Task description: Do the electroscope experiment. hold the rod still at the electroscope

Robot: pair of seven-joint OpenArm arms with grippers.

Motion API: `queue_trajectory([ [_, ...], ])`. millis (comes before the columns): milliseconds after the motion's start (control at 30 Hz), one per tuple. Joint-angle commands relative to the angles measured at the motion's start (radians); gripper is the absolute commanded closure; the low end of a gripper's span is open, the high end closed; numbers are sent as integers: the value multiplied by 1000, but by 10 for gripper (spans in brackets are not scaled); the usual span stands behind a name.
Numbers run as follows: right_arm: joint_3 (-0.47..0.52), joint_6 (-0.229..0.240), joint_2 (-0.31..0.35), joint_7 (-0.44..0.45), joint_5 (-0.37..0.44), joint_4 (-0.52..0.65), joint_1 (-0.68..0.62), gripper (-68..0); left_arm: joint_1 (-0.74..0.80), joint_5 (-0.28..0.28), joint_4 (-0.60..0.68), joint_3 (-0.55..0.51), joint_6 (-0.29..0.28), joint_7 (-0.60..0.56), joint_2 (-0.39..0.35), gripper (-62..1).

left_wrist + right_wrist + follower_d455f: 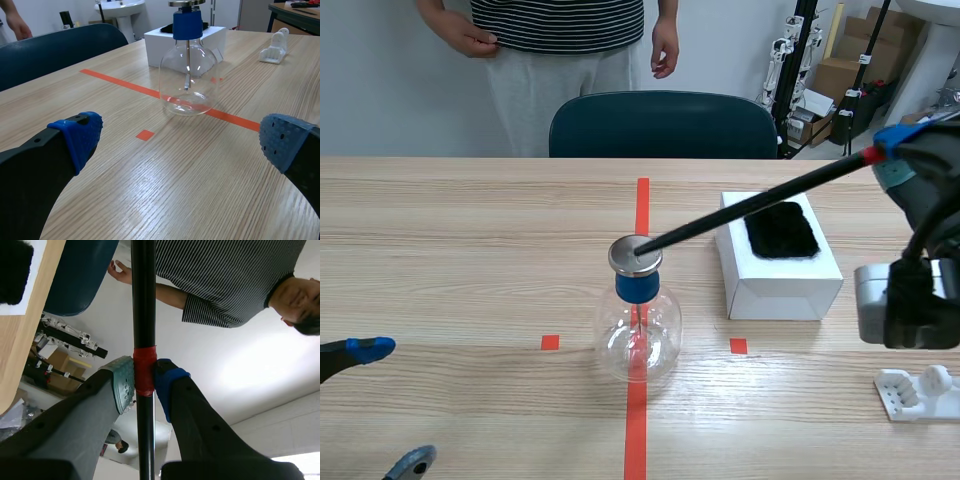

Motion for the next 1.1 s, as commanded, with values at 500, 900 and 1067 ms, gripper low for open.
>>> queue_trajectory([
  [500, 88, -296, -289, 116, 101, 113, -389, 2, -3, -13, 13, 0, -2, -50, -6, -623],
  [900, 88, -341, -359, 259, 352, 113, -525, 2, -3, -13, 13, 0, -2, -50, -6, -623],
  [1067, 88, -396, -359, 319, 457, 113, -577, 2, -3, -13, 13, 0, -2, -50, -6, -623],
])
